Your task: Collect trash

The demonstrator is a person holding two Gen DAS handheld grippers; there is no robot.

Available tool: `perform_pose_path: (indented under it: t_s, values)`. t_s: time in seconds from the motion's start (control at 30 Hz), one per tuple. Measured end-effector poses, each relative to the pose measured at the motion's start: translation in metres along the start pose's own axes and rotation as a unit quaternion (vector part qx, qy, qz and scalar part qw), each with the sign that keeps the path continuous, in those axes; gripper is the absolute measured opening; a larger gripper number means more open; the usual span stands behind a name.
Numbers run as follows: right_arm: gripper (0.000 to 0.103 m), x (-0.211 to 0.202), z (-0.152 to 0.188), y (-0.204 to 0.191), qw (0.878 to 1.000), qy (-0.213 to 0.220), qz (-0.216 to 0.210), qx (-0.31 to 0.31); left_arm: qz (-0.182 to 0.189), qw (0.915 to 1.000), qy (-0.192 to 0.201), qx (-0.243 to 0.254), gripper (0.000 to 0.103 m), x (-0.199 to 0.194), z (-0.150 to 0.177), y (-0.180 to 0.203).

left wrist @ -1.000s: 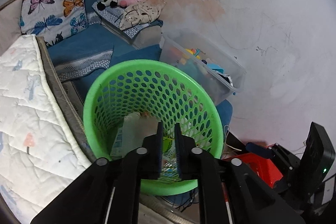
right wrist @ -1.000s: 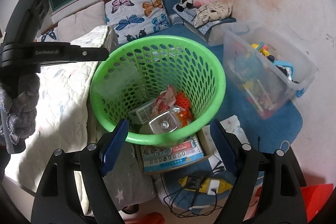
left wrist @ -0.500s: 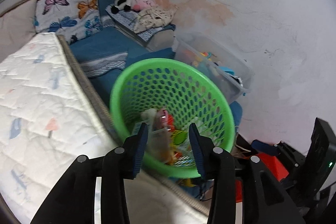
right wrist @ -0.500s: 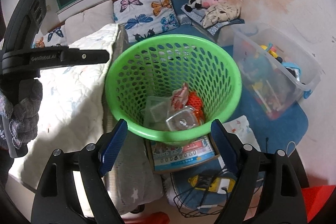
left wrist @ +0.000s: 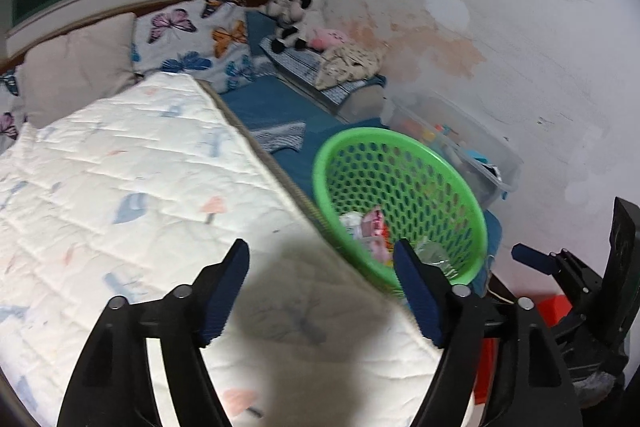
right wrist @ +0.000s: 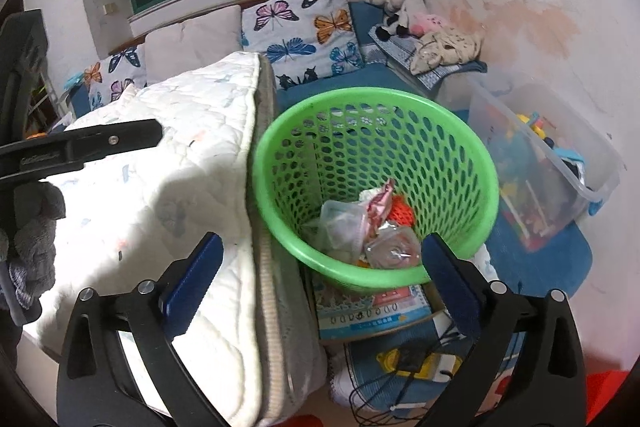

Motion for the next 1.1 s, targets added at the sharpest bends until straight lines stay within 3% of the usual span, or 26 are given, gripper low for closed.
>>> perform_pose_path:
  t_s: [0.13, 0.4, 0.73, 1.1]
  values:
    - [0.098, 0.001, -0.002, -0.013, 1.000, 0.001, 0.002, -0.012, -0.026, 0.9996, 0.013, 0.005, 0.084, -0.019, 0.008, -0.010]
    - [0.099, 0.000, -0.006, -0.031, 1.000, 0.007, -0.001, -0.020, -0.066, 0.9971, 0.037, -0.007, 0.089, -0.049, 0.019, -0.029]
    - [0.099, -0.007, -0.011, -0.060, 0.998, 0.019, -0.004, -0.052, -0.115, 0.9914, 0.060, -0.017, 0.093, -0.085, 0.037, -0.042]
    - [0.099, -0.014, -0.020, -0.091, 0.996, 0.036, -0.023, -0.074, -0.160, 0.9822, 0.077, -0.060, 0.094, -0.121, 0.057, -0.069]
Point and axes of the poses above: each gripper's, at about its wrist camera, not at the fingertips, and x roughly the way its jaws point, y to its right, z to its underside, the point moved 3 cm from there along x, roughly the way its jaws point, and after that the axes turned 8 degrees about z, right-handed, at the moved point
